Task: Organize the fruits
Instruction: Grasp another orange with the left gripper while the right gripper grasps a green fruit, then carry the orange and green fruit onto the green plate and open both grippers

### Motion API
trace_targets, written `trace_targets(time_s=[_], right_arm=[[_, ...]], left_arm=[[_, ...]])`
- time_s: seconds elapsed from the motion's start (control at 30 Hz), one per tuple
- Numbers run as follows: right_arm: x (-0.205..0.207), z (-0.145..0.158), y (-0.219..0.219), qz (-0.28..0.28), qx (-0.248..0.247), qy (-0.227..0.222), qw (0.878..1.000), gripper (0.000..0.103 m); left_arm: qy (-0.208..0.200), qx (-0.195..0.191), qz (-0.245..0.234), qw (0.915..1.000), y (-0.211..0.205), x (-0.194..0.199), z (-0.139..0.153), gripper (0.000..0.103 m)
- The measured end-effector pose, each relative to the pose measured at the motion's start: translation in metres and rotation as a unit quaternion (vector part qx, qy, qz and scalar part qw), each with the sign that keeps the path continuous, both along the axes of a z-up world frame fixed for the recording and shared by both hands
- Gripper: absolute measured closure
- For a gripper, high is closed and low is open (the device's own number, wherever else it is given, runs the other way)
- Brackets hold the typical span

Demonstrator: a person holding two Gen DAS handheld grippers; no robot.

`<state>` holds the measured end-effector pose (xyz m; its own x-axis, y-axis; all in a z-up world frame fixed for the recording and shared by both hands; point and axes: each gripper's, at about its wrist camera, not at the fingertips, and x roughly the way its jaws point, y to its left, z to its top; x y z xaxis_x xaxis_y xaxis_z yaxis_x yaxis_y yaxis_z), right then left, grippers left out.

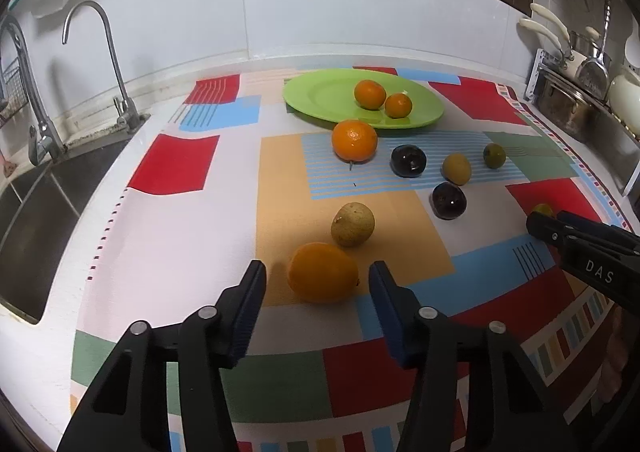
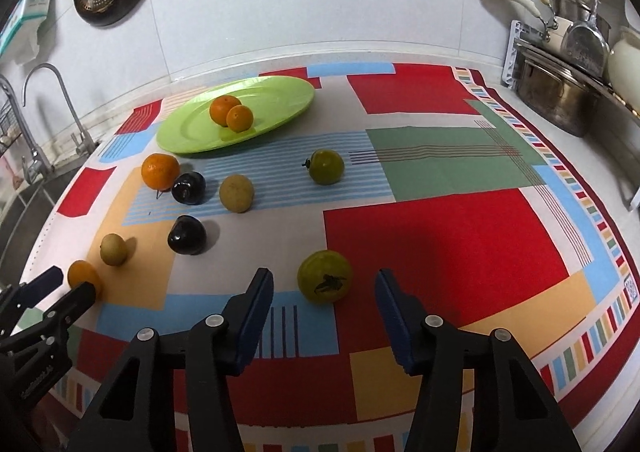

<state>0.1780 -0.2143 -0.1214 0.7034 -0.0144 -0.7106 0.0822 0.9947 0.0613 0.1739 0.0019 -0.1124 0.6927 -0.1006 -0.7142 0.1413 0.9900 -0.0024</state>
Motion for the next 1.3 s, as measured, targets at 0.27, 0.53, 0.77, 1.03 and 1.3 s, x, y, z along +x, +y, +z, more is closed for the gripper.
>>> trace_targets(time_s=[0.27,0.53,0.77,1.03,1.3], right_arm=[[0.005,-0.003,0.002,0.000,-0.003,0.005,1.000,0.063],[0.005,-0.005,0.002,0.003,-0.002,0.008,1.000,0.072],[-0.001,0.004,0.007,0.016,0.000,-0.002,1.000,0.072],[-0.006,0.020,0.017,0.040,0.009,-0.017,0.999,0.072],[-0.009,0.045,0.032,0.072,0.013,-0.041,0.996,0.072]], left_arm=[[0.004,-0.009,-0.001,0.9999,0.000,0.005,-0.002,0.064],[0.004,-0.006,-0.005,1.0000,-0.001,0.005,-0.003,0.064],[-0.003,-0.008,-0.010,0.9999,0.001,0.001,0.004,0.064],[-0.021,-0.010,-0.014,0.9996,0.005,-0.004,0.026,0.064],[-0.050,-0.011,-0.021,0.9985,0.009,-0.005,0.055,0.064]])
